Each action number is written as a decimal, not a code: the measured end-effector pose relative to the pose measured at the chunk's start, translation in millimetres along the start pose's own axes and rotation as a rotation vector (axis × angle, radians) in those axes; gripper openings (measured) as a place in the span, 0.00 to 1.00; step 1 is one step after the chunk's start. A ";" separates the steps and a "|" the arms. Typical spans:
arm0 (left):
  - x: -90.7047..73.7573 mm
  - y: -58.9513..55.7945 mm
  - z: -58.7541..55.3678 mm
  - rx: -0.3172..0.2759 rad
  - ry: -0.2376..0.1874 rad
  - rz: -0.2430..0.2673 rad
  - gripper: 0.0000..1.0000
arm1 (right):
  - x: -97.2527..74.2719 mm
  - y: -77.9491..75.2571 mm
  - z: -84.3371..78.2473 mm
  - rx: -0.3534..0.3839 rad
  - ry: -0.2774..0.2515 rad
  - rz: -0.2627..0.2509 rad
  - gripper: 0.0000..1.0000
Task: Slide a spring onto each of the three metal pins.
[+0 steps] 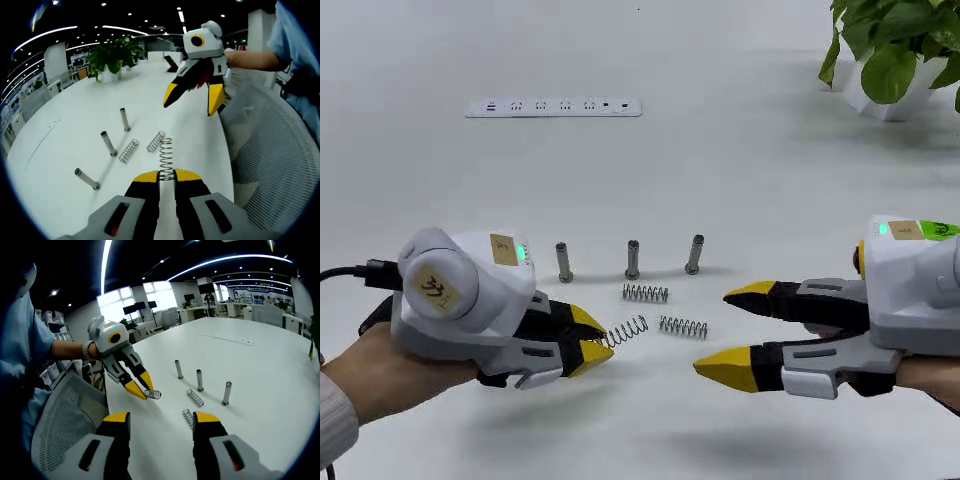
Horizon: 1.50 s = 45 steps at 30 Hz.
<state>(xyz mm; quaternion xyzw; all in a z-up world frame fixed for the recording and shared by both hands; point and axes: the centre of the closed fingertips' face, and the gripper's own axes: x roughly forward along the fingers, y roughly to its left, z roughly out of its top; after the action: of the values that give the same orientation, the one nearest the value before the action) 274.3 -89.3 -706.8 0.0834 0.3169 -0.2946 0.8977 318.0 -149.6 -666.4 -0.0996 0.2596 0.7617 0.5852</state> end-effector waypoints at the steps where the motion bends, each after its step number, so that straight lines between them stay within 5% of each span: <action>1: 0.3 -1.8 1.2 0.003 -0.002 -0.007 0.10 | 2.1 0.0 1.1 -0.001 -0.003 0.012 0.45; 14: -0.3 -10.8 12.6 0.089 -0.017 -0.044 0.10 | 17.1 12.0 2.5 -0.029 0.035 0.098 0.29; 21: 1.6 -21.8 20.5 0.121 -0.018 -0.070 0.10 | 22.2 14.0 5.7 0.013 0.031 0.115 0.20; 35: 5.3 -29.2 24.6 0.130 -0.032 -0.074 0.10 | 28.0 20.9 2.2 0.018 0.054 0.154 0.12; 45: 8.3 -34.2 24.5 0.107 -0.021 -0.079 0.10 | 25.4 25.2 2.4 -0.103 0.114 0.122 0.12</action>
<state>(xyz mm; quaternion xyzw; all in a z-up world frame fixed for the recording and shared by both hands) 272.3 -129.3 -691.5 0.1155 0.2945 -0.3470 0.8829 287.1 -131.6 -669.0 -0.1566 0.2588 0.8014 0.5160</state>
